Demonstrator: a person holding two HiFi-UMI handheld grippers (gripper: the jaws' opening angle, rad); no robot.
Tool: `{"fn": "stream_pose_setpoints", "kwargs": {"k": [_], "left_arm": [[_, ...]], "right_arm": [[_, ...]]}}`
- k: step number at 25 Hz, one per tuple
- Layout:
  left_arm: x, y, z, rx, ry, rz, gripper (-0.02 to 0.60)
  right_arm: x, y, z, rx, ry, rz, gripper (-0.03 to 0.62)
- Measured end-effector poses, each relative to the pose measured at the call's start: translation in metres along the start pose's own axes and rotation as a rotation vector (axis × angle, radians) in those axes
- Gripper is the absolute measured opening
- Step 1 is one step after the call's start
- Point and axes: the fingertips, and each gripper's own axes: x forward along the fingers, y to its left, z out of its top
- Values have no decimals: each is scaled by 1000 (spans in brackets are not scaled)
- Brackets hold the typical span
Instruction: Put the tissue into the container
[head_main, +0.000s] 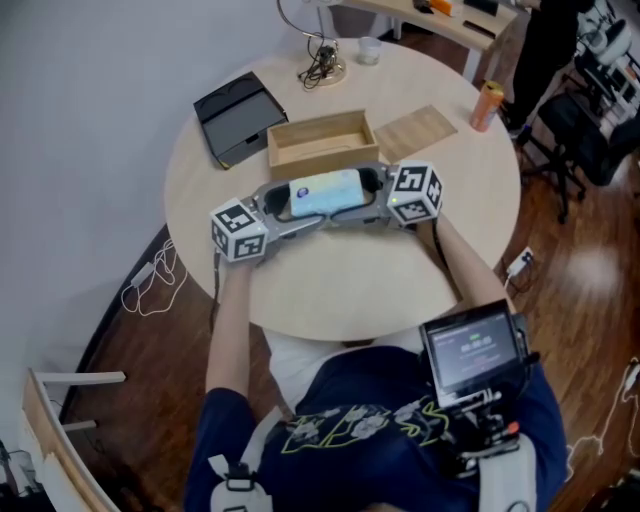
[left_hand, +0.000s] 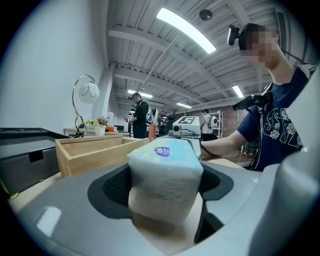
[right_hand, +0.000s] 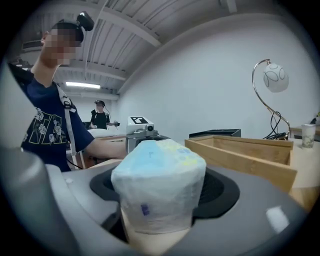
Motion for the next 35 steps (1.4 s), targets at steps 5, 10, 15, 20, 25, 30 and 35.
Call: {"fn": "stream_pose_setpoints", "kwargs": {"k": [5, 10, 15, 20, 25, 30, 35], "left_arm": [[-2, -5, 2, 21, -13, 12, 380], [-20, -8, 59, 137, -34, 43, 379], [-35, 31, 154, 251, -31, 70, 380], [-23, 84, 177, 204, -11, 49, 380], [2, 122, 123, 125, 69, 13, 382], [13, 135, 80, 87, 106, -4, 383], [20, 135, 54, 231, 228, 7, 394]], "right_arm": [[-3, 2, -1, -27, -8, 9, 376], [-13, 8, 60, -145, -38, -4, 373], [-27, -29, 160, -257, -70, -39, 374], [-25, -83, 179, -204, -57, -35, 377], [-9, -123, 126, -131, 28, -46, 380], [3, -138, 88, -74, 118, -54, 402], [2, -144, 74, -37, 167, -84, 583]]}}
